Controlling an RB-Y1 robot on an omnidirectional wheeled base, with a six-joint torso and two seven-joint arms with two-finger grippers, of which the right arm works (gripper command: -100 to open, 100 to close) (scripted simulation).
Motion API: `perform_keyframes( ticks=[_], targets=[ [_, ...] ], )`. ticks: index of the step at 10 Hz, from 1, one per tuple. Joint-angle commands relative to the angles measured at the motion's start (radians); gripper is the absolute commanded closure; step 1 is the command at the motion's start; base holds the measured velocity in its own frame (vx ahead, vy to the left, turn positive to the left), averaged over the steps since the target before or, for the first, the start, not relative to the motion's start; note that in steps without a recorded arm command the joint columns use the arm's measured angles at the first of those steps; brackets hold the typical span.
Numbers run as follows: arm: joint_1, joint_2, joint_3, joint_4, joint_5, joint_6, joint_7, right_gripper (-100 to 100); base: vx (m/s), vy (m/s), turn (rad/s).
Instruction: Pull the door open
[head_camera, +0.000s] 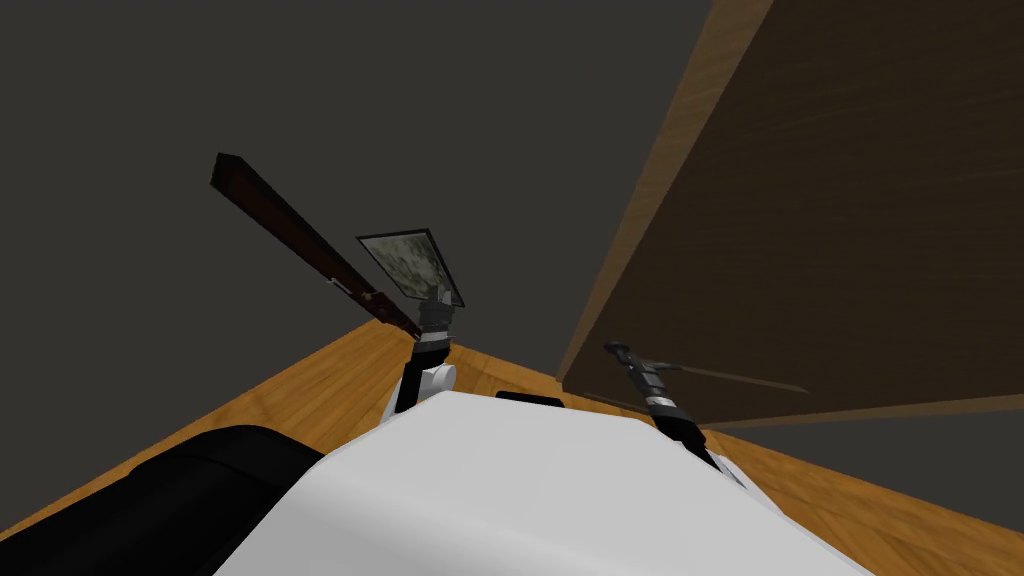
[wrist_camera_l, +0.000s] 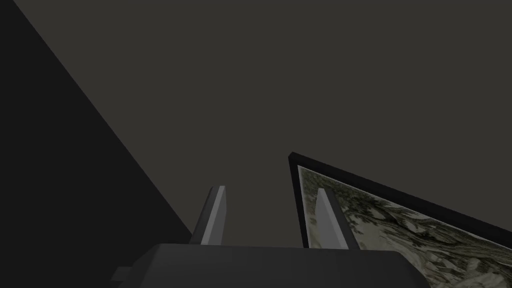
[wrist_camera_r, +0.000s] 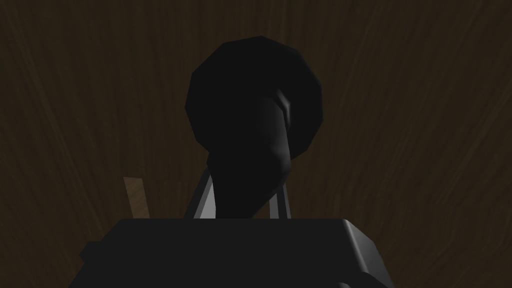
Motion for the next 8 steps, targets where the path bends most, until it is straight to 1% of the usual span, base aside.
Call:
perform_keyframes(
  ticks=[1, 4, 6, 7, 8],
  targets=[
    [0.015, -0.011, 0.007, 0.007, 0.006, -0.026, -0.014, 100, -0.193, -0.049, 0.149],
    [0.042, -0.038, 0.019, 0.015, 0.016, -0.072, -0.046, 100, -0.220, -0.040, 0.161],
    [0.061, -0.056, 0.027, 0.020, 0.023, -0.103, -0.067, 100, -0.213, -0.093, 0.155],
    [0.067, -0.062, 0.029, 0.022, 0.025, -0.114, -0.074, 100, -0.210, -0.037, 0.151],
    [0.064, -0.057, 0.028, 0.022, 0.024, -0.103, -0.069, 100, -0.085, -0.007, 0.018]
  ],
)
